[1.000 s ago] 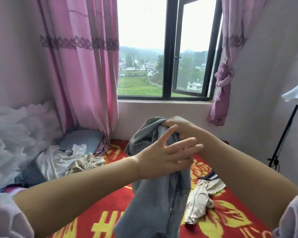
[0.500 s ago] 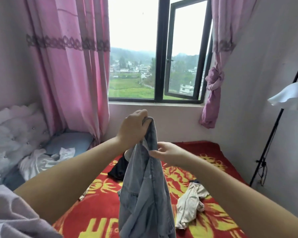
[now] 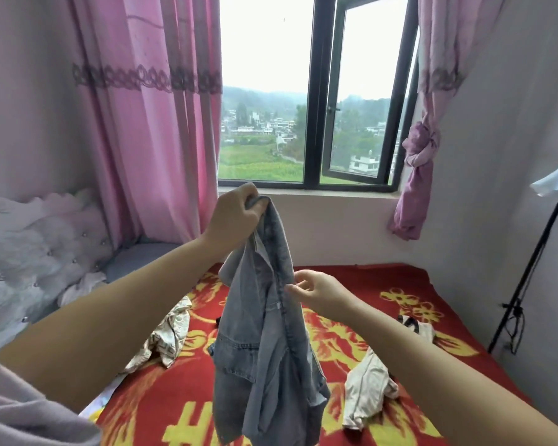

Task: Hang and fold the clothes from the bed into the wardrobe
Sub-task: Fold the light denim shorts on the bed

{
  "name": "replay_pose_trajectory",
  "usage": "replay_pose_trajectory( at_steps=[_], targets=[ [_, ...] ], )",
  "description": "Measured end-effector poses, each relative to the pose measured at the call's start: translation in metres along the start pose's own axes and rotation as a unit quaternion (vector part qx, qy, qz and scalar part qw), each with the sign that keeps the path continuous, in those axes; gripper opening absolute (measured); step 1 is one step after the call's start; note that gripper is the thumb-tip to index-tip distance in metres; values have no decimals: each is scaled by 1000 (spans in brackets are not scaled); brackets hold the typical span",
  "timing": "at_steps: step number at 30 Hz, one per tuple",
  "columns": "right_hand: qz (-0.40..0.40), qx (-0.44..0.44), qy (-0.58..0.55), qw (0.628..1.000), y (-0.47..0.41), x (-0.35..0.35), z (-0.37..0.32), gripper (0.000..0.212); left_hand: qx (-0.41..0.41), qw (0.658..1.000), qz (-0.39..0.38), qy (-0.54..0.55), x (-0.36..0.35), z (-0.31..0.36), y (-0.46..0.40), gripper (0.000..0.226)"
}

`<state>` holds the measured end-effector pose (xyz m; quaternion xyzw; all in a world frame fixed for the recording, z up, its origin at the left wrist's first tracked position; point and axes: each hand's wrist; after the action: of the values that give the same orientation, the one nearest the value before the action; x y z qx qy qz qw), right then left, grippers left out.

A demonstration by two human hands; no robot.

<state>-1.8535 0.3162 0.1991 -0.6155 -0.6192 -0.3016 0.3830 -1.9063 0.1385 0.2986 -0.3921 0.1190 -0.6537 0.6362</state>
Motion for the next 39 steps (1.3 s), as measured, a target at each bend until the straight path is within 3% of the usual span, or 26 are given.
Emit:
replay_pose_trajectory(
  at_steps=[5,9,12,15,18,20,23,25,30,34,36,39],
  targets=[
    [32,-28,-21,999,-18,-21,-21,22,-8,999,16,27,2,10,-1,19],
    [70,-59,24,996,-29,2,2,18,-8,998,-4,-66,38,-12,-2,29],
    [138,-41,25,989,-33,41,-3,23,28,987,-59,-144,57,-41,9,24],
    [181,21,48,982,-34,76,-26,23,52,966,-164,-194,50,-51,25,19],
    [182,90,116,972,-36,88,-59,18,86,954,-227,-178,15,-34,41,47],
    [174,114,143,968,-37,85,-77,24,99,963,-208,-139,-15,-25,52,53],
    [189,116,173,960,-38,86,-76,21,127,981,-130,-72,-25,-24,47,34],
    [192,87,203,956,-38,90,-53,13,128,981,-112,-95,-13,-25,32,29],
    [171,7,277,945,-36,58,18,10,66,960,-144,-230,-4,-3,3,15],
    [100,-93,253,958,-19,31,74,22,71,974,-106,-188,9,-12,-7,21],
    [22,-82,226,970,-9,24,84,24,81,979,-108,-156,19,-18,-10,23],
    [-81,-19,150,985,-2,6,51,54,77,978,-149,-121,23,-21,-6,21]
  ],
)
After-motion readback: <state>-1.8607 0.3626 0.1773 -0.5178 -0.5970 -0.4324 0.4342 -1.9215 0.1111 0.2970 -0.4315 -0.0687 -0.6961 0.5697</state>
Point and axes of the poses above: each hand's wrist, its own y-axis away from the middle knuckle, its own x-axis out of the back of the hand, z = x × y, and after that the axes turned 12 degrees about y, right-handed
